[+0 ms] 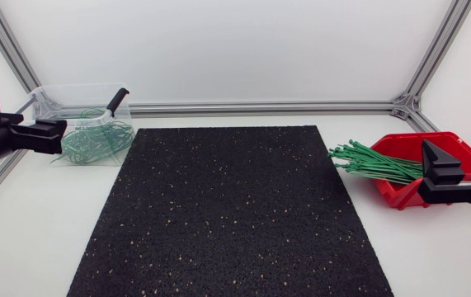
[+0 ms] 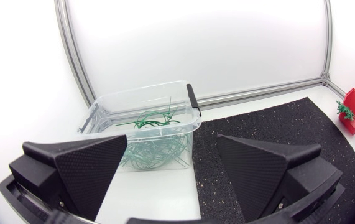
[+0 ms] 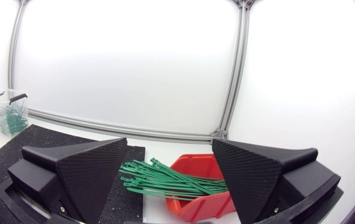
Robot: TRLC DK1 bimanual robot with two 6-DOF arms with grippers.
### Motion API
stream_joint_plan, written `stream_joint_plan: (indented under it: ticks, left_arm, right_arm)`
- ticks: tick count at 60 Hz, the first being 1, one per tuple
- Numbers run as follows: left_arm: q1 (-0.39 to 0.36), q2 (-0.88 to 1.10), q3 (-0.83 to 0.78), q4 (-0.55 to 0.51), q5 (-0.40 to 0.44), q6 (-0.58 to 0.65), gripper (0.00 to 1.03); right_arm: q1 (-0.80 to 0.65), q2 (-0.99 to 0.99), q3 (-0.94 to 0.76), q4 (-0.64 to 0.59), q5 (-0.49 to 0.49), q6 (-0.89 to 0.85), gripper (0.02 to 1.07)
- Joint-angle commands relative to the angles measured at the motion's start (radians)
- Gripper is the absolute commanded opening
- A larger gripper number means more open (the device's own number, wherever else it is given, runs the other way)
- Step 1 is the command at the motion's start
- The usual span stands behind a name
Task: Take a green cable tie from the red box, thread the tail through the head to close it, then place it in the transparent bin on the left.
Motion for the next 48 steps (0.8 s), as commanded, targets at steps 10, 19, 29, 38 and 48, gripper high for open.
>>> stream_joint_plan:
  ticks: [10, 19, 29, 38, 48]
  left_arm:
    - [-0.011, -0.069, -0.082, 0.025, -0.011, -0.05, 1.0]
    - [-0.071, -0.128, -0.145, 0.05, -0.094, -0.064, 1.0]
    - [-0.116, -0.194, -0.205, 0.07, -0.151, -0.098, 1.0]
    - [-0.139, -0.256, -0.272, 0.09, -0.151, -0.101, 1.0]
    - [-0.16, -0.345, -0.37, 0.145, -0.151, -0.099, 1.0]
  right_arm:
    - [-0.024, -0.093, -0.136, 0.055, -0.058, 0.055, 1.02]
    - [-0.036, -0.153, -0.215, 0.084, -0.098, 0.081, 1.02]
    - [-0.048, -0.217, -0.302, 0.116, -0.141, 0.11, 1.02]
    - [-0.057, -0.26, -0.36, 0.137, -0.17, 0.129, 1.02]
    - [-0.057, -0.26, -0.36, 0.137, -0.17, 0.129, 1.02]
